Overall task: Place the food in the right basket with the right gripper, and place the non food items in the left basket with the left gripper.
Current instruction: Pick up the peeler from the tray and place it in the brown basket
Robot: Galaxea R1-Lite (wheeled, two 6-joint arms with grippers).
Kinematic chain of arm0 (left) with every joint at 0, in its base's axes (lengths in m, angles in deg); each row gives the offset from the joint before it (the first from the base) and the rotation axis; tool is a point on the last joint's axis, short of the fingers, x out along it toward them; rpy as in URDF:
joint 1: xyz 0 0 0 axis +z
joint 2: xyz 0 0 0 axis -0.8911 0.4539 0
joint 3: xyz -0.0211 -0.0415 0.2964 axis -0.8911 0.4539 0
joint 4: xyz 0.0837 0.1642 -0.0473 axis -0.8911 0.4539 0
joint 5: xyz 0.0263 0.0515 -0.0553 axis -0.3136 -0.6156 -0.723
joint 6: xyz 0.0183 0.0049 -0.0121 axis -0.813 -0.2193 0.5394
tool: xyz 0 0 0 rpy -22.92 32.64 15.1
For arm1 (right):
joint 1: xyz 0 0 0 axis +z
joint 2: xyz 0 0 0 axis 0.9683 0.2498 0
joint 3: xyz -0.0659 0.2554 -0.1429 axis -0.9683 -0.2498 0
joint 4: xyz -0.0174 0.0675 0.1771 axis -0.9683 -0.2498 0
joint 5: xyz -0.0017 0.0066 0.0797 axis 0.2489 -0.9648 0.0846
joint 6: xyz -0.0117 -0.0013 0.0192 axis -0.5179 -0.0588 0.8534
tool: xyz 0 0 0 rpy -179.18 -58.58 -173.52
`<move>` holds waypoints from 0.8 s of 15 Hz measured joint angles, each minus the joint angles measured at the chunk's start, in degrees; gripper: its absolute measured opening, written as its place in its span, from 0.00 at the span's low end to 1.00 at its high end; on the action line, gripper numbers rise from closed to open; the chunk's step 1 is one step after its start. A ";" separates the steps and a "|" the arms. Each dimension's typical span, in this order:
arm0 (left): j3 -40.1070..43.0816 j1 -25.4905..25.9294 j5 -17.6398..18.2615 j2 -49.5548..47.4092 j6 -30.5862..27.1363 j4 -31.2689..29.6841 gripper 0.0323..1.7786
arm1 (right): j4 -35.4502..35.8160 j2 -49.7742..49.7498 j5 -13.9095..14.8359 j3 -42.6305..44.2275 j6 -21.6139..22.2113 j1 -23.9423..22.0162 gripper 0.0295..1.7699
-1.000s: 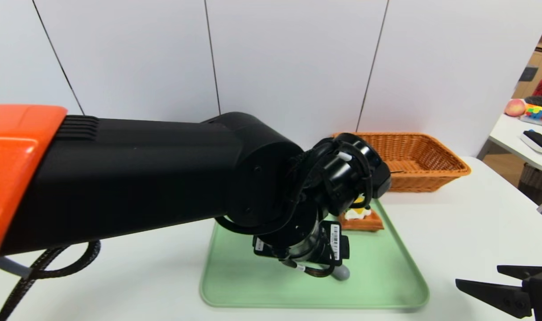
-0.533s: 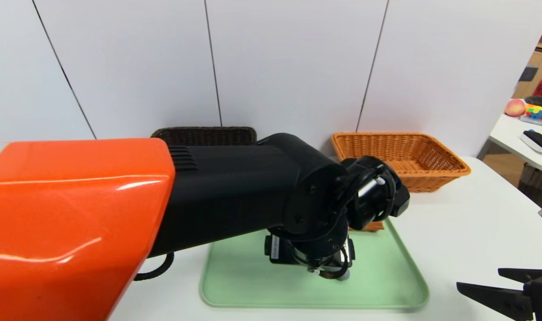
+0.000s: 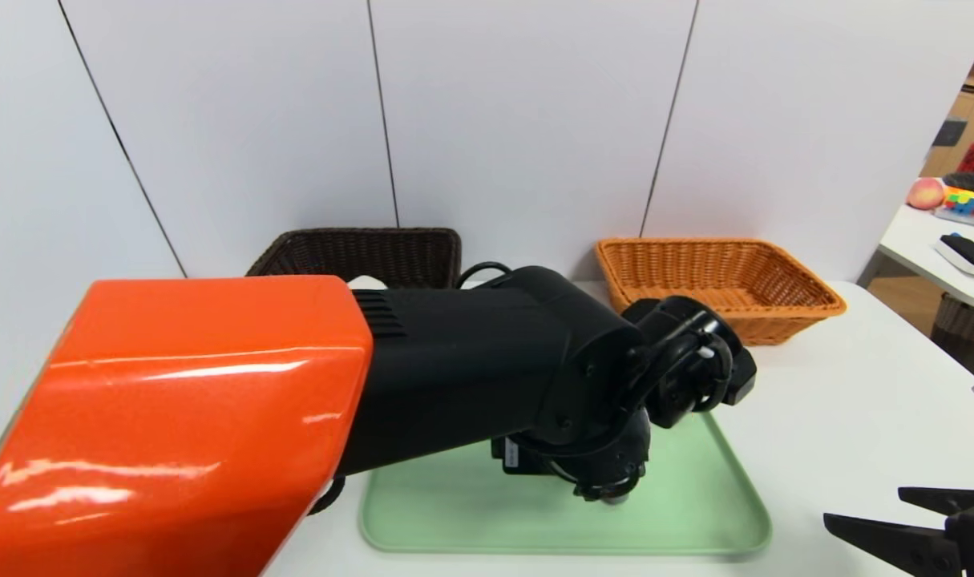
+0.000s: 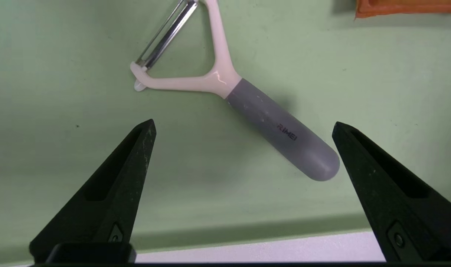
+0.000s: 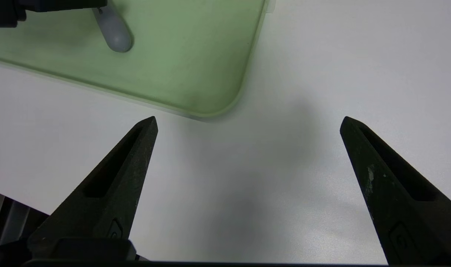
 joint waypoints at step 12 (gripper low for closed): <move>0.05 -2.18 -8.55 1.84 7.13 -0.65 0.95 | -0.05 -0.59 -0.02 -0.55 -0.09 0.33 0.96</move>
